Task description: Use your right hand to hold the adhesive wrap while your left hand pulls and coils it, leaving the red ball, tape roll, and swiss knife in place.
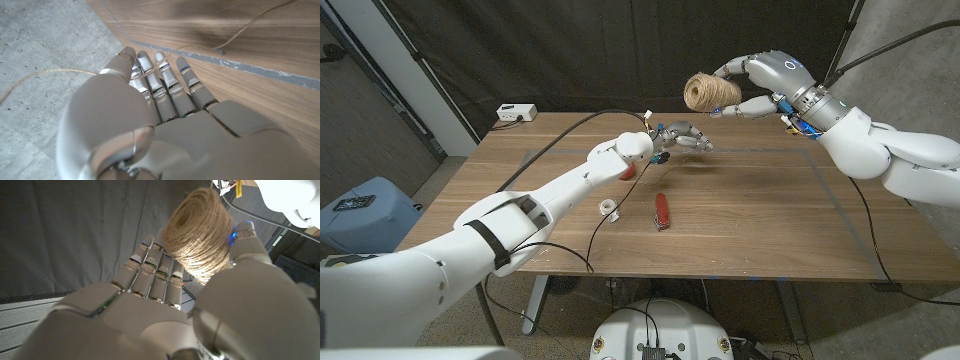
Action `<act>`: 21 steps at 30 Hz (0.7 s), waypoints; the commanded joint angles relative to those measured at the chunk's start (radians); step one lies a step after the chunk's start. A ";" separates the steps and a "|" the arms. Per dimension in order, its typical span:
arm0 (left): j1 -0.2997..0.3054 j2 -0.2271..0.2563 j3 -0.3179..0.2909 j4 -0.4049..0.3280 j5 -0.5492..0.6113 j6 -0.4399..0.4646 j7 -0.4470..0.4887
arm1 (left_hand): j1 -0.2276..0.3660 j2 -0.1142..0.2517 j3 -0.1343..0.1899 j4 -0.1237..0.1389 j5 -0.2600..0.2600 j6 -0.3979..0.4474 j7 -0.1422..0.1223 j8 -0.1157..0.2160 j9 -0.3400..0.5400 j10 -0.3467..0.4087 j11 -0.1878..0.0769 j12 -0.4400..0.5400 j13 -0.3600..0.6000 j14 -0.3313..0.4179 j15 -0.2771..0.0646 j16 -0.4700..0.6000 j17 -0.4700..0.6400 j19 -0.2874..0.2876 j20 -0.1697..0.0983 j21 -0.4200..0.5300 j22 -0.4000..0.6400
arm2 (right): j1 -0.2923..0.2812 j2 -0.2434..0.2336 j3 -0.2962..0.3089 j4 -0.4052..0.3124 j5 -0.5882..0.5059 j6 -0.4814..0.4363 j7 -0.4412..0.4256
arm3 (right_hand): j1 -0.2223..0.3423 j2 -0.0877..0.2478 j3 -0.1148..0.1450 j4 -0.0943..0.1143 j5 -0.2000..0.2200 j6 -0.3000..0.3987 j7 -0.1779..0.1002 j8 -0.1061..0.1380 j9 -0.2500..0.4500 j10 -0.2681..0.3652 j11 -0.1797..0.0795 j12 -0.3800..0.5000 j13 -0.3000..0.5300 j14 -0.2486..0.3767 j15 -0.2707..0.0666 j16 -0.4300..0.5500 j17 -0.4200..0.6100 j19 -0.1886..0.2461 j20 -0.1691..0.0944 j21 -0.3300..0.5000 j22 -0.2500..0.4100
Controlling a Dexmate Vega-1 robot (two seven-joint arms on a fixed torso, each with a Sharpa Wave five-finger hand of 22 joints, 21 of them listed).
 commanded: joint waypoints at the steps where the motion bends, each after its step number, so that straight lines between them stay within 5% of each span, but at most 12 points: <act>1: 0.035 0.034 -0.009 -0.102 -0.019 0.032 0.000 | 0.002 0.008 -0.006 0.000 0.004 0.004 0.001 0.009 0.004 0.007 0.004 -0.003 0.003 0.008 0.003 0.000 0.004 -0.007 -0.001 0.004 0.002 | 0.041 0.033 -0.023 0.030 -0.020 0.008 0.035 | 0.147 0.152 -0.002 -0.002 0.005 0.128 -0.121 0.003 0.006 0.128 -0.124 0.005 0.003 0.008 -0.137 -0.001 0.005 0.010 -0.046 0.002 0.003; 21: 0.041 0.028 -0.007 -0.105 -0.035 0.043 -0.013 | 0.004 0.008 -0.007 0.000 0.005 0.002 0.000 0.008 0.004 0.003 0.004 -0.007 0.006 0.003 0.005 -0.004 0.007 -0.010 -0.001 0.006 0.002 | 0.140 0.118 -0.094 0.106 -0.068 0.012 0.085 | 0.148 0.154 -0.003 -0.002 0.005 0.127 -0.123 0.002 0.006 0.128 -0.123 0.002 0.002 0.008 -0.137 -0.005 0.005 0.010 -0.046 0.002 0.003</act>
